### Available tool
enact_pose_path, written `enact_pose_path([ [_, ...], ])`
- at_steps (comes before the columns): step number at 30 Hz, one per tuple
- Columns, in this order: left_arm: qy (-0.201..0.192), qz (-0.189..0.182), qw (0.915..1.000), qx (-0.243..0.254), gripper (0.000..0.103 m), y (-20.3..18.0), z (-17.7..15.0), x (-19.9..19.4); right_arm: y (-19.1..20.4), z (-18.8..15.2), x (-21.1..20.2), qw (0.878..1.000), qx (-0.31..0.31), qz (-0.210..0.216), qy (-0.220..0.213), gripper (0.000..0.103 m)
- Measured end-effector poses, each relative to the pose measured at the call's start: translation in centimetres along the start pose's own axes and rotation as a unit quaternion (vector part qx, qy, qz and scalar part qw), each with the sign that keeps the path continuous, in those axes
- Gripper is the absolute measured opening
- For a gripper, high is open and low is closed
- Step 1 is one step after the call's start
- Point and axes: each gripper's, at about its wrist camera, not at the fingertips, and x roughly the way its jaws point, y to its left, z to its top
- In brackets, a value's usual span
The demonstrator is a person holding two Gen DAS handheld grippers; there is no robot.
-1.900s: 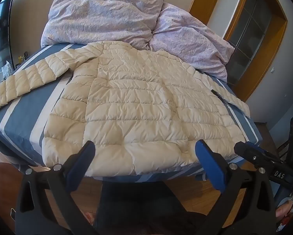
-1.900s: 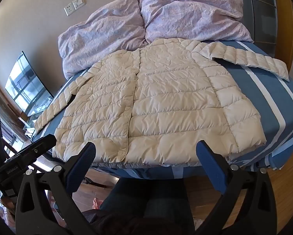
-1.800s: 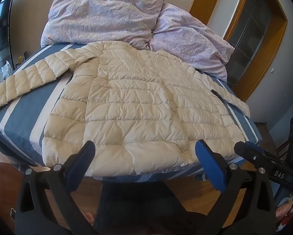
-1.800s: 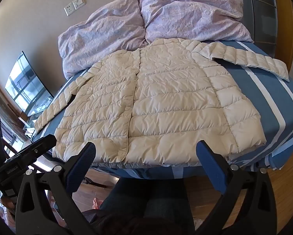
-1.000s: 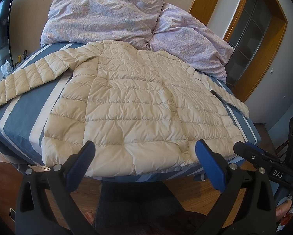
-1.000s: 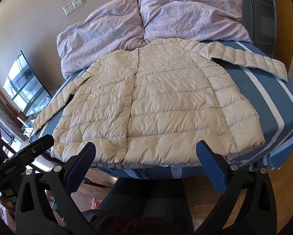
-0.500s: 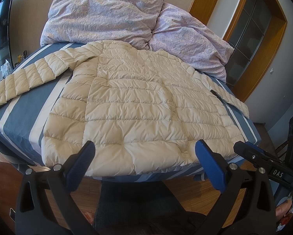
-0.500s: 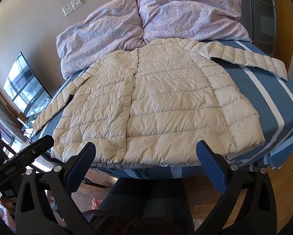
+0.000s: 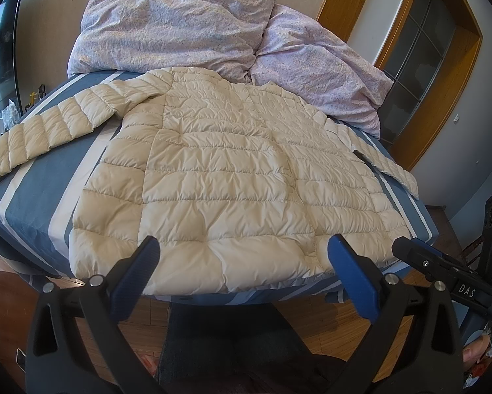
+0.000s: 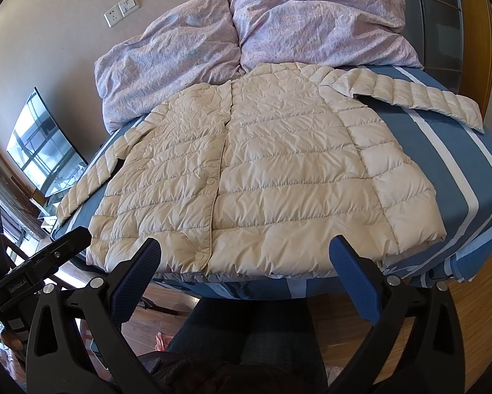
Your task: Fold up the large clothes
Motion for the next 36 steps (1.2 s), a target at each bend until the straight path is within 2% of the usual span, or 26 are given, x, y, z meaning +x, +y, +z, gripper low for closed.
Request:
enact_pose_path([
  [28, 0.000, 0.000, 1.0000, 0.000, 0.101, 0.0, 0.0, 0.0, 0.4, 0.0, 0.0, 1.000, 0.002, 0.001, 0.000, 0.102],
  [36, 0.008, 0.010, 0.9999, -0.003, 0.101, 0.5, 0.5, 1.1, -1.5, 0.5, 1.0, 1.000, 0.011, -0.007, -0.002, 0.102],
])
